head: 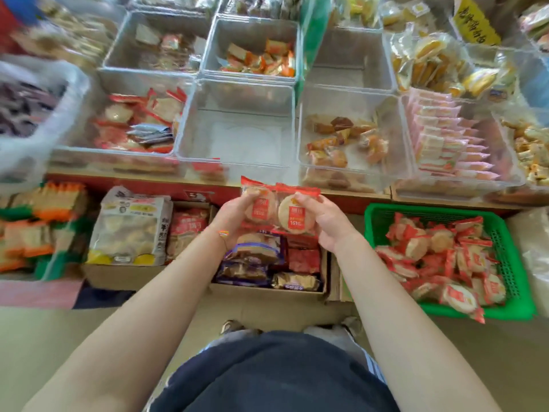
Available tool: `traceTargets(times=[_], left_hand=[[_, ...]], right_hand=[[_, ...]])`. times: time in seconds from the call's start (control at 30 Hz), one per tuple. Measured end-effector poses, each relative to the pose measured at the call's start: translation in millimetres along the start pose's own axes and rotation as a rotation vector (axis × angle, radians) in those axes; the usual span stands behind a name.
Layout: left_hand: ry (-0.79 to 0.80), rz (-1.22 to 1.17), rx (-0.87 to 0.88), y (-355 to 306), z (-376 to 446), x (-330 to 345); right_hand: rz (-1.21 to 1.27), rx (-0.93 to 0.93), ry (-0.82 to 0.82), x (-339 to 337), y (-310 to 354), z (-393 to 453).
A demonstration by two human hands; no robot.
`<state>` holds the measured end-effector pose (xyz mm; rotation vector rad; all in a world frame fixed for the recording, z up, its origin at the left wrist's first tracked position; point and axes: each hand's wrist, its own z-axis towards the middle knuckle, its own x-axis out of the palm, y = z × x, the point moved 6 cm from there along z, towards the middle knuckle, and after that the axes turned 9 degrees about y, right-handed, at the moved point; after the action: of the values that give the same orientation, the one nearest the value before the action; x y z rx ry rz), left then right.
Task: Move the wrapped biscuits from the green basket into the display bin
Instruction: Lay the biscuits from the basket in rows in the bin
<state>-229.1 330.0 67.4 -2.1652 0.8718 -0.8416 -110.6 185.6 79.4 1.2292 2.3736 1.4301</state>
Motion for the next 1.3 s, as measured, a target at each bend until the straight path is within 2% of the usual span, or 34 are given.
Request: traceTargets(times=[0.17,0.27,0.5,0.6,0.7,0.87,0.97,1.03,1.23,1.3], left_hand=[[-0.165,0.235,0.179,-47,-1,-69],[-0.200,0.340,0.265,-70,10,-82],[-0.308,0.486,0.440,-129,29,-98],[-0.405,0.617,0.452,-159,44,-111],[-0.483,0.906,0.485,-181,62,-120],[-0.351,1.311,0.421,-167,105,-134],[-0.306,1.349,0.396,-159,122,-144],[-0.277,1.358,0.413,-154,129,-147],[-0.144,1.430,0.420,-143,140,-148],[-0.130,1.406,0.435,-145,142,-148]], right_hand=[[-0.022,-0.033,-0.052,51,10,13],[-0.089,-0.061,-0.122,52,21,26],[0.005,-0.132,-0.194,56,69,74],[-0.071,-0.185,-0.203,61,96,105],[-0.273,-0.232,-0.165,71,109,134],[-0.850,-0.207,-0.186,74,108,169],[-1.089,-0.085,-0.165,74,91,192],[-1.220,0.040,-0.093,77,77,205],[-1.327,0.345,0.192,98,54,231],[-1.336,0.382,0.237,103,57,234]])
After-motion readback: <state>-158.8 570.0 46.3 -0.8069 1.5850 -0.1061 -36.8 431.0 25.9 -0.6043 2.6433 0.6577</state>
